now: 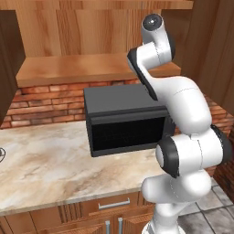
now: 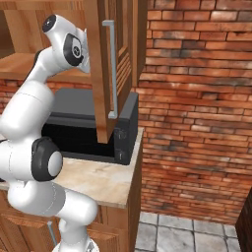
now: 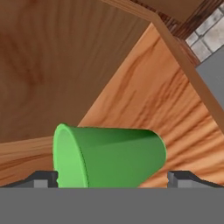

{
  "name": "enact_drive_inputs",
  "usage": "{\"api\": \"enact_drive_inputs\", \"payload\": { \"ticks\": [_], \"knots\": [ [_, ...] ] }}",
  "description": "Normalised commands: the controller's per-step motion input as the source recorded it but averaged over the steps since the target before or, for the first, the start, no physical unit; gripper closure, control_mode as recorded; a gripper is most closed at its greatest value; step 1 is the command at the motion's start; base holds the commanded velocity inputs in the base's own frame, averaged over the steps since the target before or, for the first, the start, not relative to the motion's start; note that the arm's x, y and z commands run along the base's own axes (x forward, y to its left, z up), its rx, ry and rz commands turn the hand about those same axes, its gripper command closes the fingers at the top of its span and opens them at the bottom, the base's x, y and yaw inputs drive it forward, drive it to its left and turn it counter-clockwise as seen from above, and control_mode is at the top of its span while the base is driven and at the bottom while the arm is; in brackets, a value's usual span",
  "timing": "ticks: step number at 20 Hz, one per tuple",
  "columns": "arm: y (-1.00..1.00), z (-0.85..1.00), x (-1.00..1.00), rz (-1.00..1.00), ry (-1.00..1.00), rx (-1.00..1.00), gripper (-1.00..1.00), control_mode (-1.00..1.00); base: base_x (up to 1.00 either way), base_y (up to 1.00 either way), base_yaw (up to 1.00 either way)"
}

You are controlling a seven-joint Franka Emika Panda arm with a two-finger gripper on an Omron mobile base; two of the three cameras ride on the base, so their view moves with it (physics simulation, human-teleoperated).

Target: Open the cabinet directly in front. Then move the liquor and the cup to the dining counter with the jar on it.

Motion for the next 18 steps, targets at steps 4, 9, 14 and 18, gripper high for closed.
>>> {"api": "enact_drive_inputs", "payload": {
  "ticks": [4, 9, 14, 18],
  "knots": [
    [0.0, -0.05, 0.0, 0.0, 0.0, 0.03, -1.0, -1.0, 0.0, 0.0, 0.0],
    [0.0, -0.07, 0.01, 0.0, 0.0, 0.02, -1.0, -1.0, 0.0, 0.0, 0.0],
    [0.0, -0.08, 0.02, 0.0, 0.0, 0.02, -1.0, -1.0, 0.0, 0.0, 0.0],
    [0.0, -0.1, 0.02, 0.0, 0.0, 0.02, -1.0, -1.0, 0.0, 0.0, 0.0]
  ]
}}
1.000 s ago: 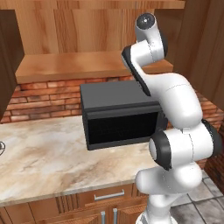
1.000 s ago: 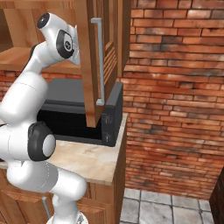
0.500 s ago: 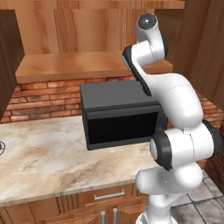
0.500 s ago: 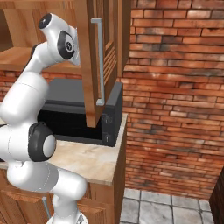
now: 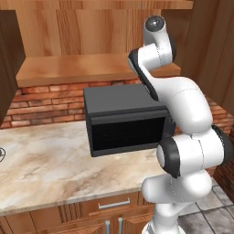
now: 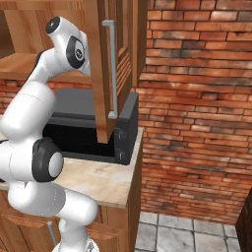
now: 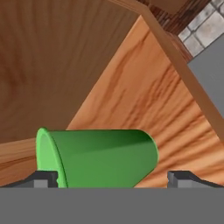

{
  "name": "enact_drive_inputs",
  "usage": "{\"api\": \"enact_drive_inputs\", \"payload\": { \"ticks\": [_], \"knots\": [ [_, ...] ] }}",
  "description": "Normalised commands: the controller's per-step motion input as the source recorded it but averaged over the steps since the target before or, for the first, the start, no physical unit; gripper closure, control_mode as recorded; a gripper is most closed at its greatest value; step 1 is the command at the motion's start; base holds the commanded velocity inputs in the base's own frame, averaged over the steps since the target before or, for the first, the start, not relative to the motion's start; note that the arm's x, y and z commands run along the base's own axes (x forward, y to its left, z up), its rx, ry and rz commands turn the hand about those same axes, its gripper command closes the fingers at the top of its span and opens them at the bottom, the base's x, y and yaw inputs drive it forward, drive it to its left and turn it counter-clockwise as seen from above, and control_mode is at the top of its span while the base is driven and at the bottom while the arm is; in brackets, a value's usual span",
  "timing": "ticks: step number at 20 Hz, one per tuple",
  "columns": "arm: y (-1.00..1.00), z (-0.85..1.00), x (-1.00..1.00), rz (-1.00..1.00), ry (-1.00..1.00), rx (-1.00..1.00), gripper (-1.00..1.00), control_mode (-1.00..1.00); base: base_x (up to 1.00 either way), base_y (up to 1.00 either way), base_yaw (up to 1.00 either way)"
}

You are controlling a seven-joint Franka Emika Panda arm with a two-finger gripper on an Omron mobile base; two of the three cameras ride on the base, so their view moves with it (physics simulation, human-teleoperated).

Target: Open the cabinet directly in front. Then move the liquor and the cup to the dining counter with the jar on it.

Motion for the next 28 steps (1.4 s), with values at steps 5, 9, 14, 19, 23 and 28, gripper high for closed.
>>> {"api": "enact_drive_inputs", "payload": {
  "ticks": [5, 9, 14, 19, 23, 28],
  "knots": [
    [0.0, -0.12, 0.06, 0.0, 0.01, 0.01, -1.0, -1.0, 0.0, 0.0, 0.0],
    [0.0, -0.14, 0.1, 0.0, 0.04, 0.0, 1.0, -1.0, 0.0, 0.0, 0.0],
    [0.0, -0.02, 0.01, 0.0, 0.02, 0.0, 1.0, -1.0, 0.0, 0.0, 0.0],
    [0.0, -0.01, 0.0, 0.0, -0.01, 0.0, 1.0, -1.0, 0.0, 0.0, 0.0],
    [0.0, -0.03, -0.01, 0.0, -0.05, 0.0, 1.0, -1.0, 0.0, 0.0, 0.0],
    [0.07, -0.09, -0.2, -0.01, -0.18, -0.01, 1.0, -1.0, 0.0, 0.0, 0.0]
  ]
}}
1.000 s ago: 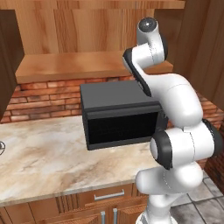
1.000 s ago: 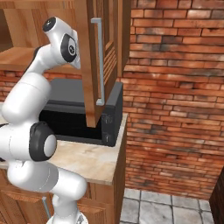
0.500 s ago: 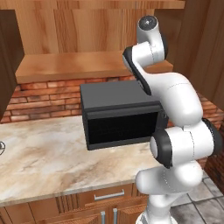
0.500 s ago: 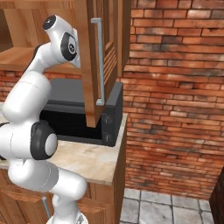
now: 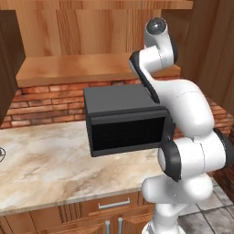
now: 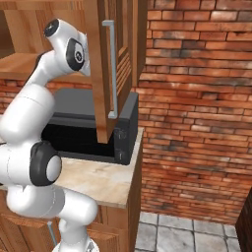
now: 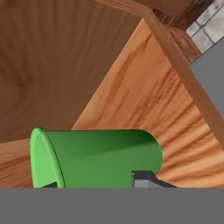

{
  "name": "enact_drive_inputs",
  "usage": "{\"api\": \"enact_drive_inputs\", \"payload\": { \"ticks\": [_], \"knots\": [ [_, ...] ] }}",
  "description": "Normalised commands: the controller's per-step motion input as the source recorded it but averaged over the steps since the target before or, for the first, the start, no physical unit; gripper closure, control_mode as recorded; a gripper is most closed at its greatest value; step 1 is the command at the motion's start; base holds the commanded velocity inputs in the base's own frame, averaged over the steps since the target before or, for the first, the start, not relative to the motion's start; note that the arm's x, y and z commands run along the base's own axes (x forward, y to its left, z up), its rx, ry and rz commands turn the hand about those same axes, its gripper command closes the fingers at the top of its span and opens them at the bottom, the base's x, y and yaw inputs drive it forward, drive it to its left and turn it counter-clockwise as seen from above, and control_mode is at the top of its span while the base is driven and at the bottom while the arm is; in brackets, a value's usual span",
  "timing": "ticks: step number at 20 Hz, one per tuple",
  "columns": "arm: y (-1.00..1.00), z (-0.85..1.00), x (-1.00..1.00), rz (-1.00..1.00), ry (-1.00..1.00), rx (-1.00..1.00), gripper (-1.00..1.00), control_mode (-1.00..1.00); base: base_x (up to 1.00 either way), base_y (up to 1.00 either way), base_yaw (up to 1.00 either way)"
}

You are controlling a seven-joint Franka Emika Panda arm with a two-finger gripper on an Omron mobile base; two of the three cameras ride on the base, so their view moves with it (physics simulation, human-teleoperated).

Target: Open the cabinet directly in front. Then move the liquor and the cup to the dining counter with the jar on it.

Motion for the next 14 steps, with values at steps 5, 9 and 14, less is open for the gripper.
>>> {"api": "enact_drive_inputs", "payload": {
  "ticks": [5, 9, 14],
  "knots": [
    [0.15, 0.0, -0.32, -0.01, -0.15, 0.0, 1.0, -1.0, 0.0, 0.0, 0.0],
    [0.27, 0.0, -0.51, -0.01, -0.09, 0.0, 1.0, -1.0, 0.0, 0.0, 0.0],
    [0.33, 0.0, -0.78, -0.01, -0.08, 0.0, 1.0, -1.0, 0.0, 0.0, 0.0]
  ]
}}
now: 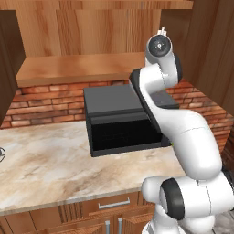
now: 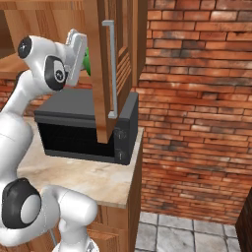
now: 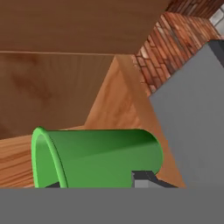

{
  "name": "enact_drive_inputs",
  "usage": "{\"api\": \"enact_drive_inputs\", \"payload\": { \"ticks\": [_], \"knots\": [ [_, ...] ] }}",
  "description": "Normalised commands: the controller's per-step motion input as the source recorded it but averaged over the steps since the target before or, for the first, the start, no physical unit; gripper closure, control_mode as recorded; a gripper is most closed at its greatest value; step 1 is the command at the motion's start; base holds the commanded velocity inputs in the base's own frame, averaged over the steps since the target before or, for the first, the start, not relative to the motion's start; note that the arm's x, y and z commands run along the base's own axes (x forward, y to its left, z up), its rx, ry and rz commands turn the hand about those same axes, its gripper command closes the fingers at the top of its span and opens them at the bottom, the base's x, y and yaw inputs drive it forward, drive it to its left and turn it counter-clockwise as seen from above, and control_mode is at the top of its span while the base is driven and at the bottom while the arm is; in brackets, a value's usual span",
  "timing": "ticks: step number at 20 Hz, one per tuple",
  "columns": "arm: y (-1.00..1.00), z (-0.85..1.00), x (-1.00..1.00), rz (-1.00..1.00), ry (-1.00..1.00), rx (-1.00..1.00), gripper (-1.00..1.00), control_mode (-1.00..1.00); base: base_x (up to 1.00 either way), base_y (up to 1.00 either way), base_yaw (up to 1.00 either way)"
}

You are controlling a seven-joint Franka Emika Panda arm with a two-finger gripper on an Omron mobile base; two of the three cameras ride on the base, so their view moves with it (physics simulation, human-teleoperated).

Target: Open the cabinet directly in front. Then move the liquor and the cup to the dining counter with the jar on it.

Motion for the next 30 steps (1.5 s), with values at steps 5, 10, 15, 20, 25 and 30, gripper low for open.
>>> {"api": "enact_drive_inputs", "payload": {
  "ticks": [5, 10, 15, 20, 25, 30],
  "knots": [
    [0.42, -0.01, -0.81, -0.01, -0.03, 0.0, 1.0, -1.0, 0.0, 0.0, 0.0],
    [0.43, -0.05, -0.77, 0.0, 0.0, 0.0, 1.0, -1.0, 0.0, 0.0, 0.0],
    [0.29, -0.03, -0.7, -0.01, 0.0, 0.0, 1.0, -1.0, 0.0, 0.0, 0.0],
    [0.24, -0.07, -0.77, -0.01, 0.0, 0.0, 1.0, -1.0, 0.0, 0.0, 0.0],
    [0.27, -0.16, -0.6, 0.0, 0.01, 0.0, 1.0, -1.0, 0.0, 0.0, 0.0],
    [0.14, -0.22, -0.06, 0.0, 0.06, 0.0, 1.0, -1.0, 0.0, 0.0, 0.0]
  ]
}}
